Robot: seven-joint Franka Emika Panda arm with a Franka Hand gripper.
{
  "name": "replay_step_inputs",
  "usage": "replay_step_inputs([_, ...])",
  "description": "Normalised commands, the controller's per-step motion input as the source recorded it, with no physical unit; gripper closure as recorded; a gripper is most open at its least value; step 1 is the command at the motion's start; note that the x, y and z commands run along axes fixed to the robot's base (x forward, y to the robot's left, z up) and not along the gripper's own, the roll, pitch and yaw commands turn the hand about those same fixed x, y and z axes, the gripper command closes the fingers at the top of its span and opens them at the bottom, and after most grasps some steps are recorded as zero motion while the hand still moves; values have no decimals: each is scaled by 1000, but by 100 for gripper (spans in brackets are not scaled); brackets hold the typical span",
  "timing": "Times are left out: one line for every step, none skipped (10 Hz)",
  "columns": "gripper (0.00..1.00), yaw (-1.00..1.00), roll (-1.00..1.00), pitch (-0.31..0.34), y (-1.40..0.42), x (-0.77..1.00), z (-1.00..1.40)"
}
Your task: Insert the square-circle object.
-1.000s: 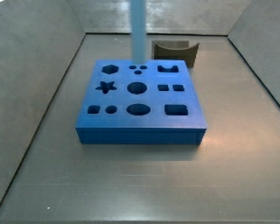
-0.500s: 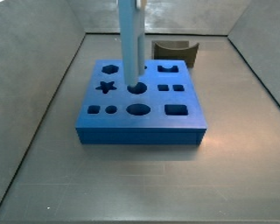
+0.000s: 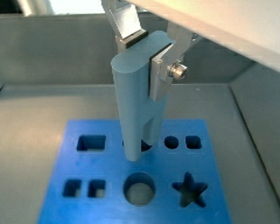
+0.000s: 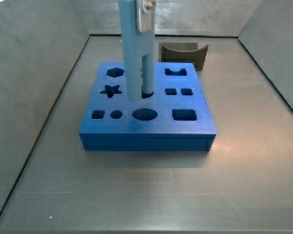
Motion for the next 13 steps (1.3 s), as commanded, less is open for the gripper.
replay_step_inputs([100,-957,179,11,-31,-103,320])
replay_step_inputs([100,-963,167,31,-43,-111,274])
replay_step_inputs([100,-1000,70,0,0,-31,0])
replay_step_inputs([100,-989,0,-3,0,-94,-151])
replay_step_inputs([100,-891,0,-40,-40,-186,-283])
replay_step_inputs([100,-831,0,-36,-94,-231,-240])
replay_step_inputs([100,-869,0,0,-94,-180,-83])
replay_step_inputs([100,-963,31,0,-34,-97,-3])
replay_step_inputs([100,-931,34,0,-57,-117,0])
replay_step_inputs([100,-883,33,0,-94,-149,0])
replay_step_inputs([100,-631,7,0,-274,-343,-163])
replay_step_inputs([100,-357,0,-17,-423,-574,-377])
replay_step_inputs([100,-37,0,-71,-157,-331,-203])
